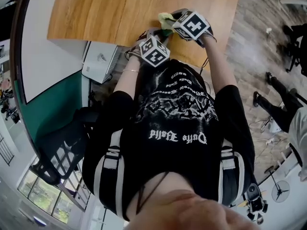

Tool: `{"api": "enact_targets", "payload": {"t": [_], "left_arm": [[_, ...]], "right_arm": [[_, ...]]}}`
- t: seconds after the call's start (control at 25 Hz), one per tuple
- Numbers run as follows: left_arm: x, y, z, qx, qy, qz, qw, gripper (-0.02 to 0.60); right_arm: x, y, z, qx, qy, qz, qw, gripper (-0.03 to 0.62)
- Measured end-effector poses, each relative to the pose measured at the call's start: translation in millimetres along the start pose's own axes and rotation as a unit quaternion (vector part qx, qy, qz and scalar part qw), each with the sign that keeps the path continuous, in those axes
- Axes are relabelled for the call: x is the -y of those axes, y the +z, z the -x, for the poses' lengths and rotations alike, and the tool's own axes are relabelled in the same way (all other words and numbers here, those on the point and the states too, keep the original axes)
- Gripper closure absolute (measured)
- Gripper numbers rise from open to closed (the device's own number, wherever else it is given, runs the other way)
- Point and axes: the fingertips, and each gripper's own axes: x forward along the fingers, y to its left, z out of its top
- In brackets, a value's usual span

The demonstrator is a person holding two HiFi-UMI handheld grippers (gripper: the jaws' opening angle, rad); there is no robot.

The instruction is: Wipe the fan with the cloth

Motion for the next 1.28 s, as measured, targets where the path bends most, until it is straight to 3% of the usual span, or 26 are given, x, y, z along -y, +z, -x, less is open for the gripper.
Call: {"api": "enact_targets", "payload": {"t": [0.12, 0.28, 0.44, 0.68, 0.92, 1.04, 1.28], "left_arm": [[1, 3, -1, -0.006, -0.006, -0.006, 1.0, 0.411], [-1, 4, -1, -0.005, -0.013, 0.004, 0.9999, 0.411], [-2, 2, 0, 0.002, -0.016, 0.038, 0.9991, 0.411], [-2, 5, -2, 0.004, -0.015, 0.045, 0.9989, 0.411], [-2, 4, 4, 0.001, -0.011, 0.043, 0.999, 0.411], [-2, 3, 3, 0.003, -0.012, 0.052, 0.9986, 0.411], [-1, 2, -1, -0.001, -0.012, 0.057, 0.9983, 0.411]], "right_arm": [[-7, -7, -26, -0.086, 0.029, -0.003, 0.996, 0.536], [-10, -15, -46, -0.187, 0.032, -0.007, 0.982, 0.539], [-13, -19, -49, -0.247, 0.034, 0.022, 0.968, 0.539], [-4, -22, -49, -0.272, 0.024, 0.06, 0.96, 0.54], [13, -28, -32, -0.32, -0.02, 0.101, 0.942, 0.539], [17, -27, -32, -0.313, -0.02, 0.102, 0.944, 0.537], [32, -23, -35, -0.258, -0.003, 0.046, 0.965, 0.536]]}}
